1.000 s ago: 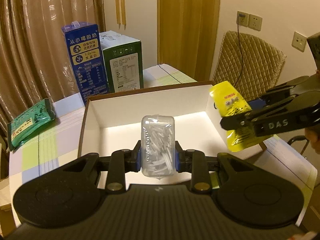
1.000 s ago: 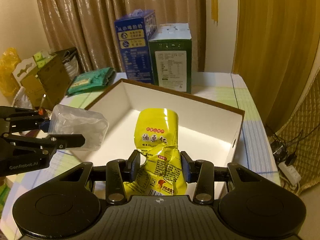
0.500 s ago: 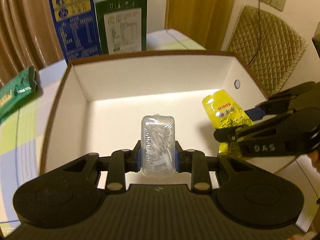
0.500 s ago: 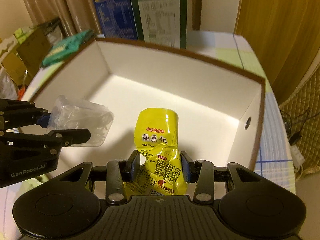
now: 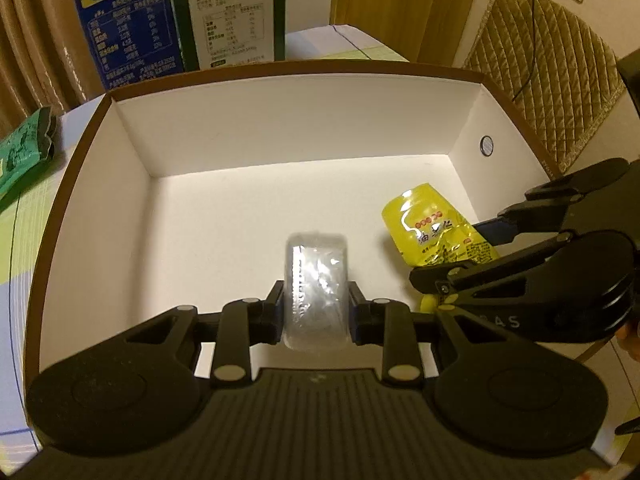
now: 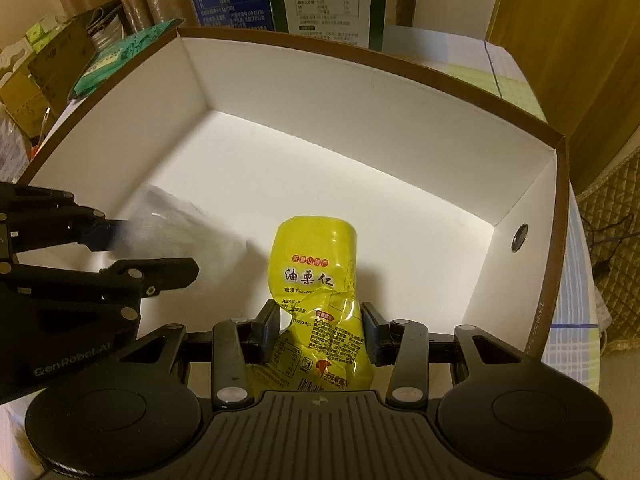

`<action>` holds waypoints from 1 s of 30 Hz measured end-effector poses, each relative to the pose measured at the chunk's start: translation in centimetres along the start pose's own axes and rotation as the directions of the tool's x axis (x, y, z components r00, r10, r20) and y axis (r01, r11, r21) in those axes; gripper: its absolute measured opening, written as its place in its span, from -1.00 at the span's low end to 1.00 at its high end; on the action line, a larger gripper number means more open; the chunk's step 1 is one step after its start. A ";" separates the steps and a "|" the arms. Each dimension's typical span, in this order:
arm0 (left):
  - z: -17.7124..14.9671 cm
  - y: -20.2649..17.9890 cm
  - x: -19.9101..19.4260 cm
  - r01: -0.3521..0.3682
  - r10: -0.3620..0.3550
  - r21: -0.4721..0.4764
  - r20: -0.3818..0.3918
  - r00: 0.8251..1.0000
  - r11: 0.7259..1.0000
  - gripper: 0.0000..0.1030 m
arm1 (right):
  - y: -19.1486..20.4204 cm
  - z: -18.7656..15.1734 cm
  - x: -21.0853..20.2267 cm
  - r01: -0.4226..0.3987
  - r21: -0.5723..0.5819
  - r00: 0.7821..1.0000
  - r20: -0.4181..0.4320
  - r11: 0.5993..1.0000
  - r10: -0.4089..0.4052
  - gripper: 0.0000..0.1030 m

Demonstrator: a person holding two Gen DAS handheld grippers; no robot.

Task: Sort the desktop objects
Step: 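Open both tools to release the packet and swab box inside the box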

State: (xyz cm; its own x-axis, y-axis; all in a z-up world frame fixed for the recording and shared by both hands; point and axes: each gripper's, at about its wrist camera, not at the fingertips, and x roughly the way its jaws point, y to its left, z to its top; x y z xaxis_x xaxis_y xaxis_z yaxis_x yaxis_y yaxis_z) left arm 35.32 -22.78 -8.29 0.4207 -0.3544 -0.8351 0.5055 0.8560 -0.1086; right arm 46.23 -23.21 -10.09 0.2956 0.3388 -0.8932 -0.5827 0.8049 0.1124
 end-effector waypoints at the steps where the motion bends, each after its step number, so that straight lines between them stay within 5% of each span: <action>1: 0.1 -0.1 -0.1 0.001 -0.001 0.002 0.001 1.000 1.000 -0.49 | -0.1 0.1 0.1 -0.001 0.000 1.000 -0.001 1.000 0.001 -0.22; 9: 0.8 -0.1 -0.8 -0.030 0.030 0.005 0.010 1.000 1.000 -0.35 | -0.2 0.4 0.1 -0.015 -0.003 1.000 0.002 1.000 0.015 -0.19; 13: 1.0 0.5 -1.8 -0.049 0.050 -0.014 0.023 0.999 0.999 -0.11 | 0.0 0.5 -0.2 -0.028 -0.002 0.999 0.032 1.000 0.028 0.33; 17: 1.0 1.3 -3.1 -0.082 0.083 -0.029 0.038 0.996 0.996 0.21 | 0.1 0.7 -1.0 -0.038 -0.015 0.997 0.063 0.999 0.039 0.61; 19: 0.9 1.7 -3.6 -0.093 0.095 -0.041 0.040 0.995 0.995 0.37 | 0.1 0.7 -1.4 -0.049 -0.021 0.997 0.066 0.999 0.051 0.67; 30: -0.7 2.9 -5.0 -0.153 0.155 -0.091 0.016 0.988 0.984 0.58 | 1.2 -0.4 -3.3 -0.044 -0.026 0.994 0.104 0.999 0.046 0.96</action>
State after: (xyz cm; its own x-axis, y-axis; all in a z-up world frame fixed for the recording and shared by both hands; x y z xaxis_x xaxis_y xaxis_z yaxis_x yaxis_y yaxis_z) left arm 34.12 -18.29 -4.81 0.5061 -0.2230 -0.8332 0.3642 0.9309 -0.0280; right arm 44.24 -23.61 -7.17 0.3452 0.4242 -0.8372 -0.6147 0.7762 0.1399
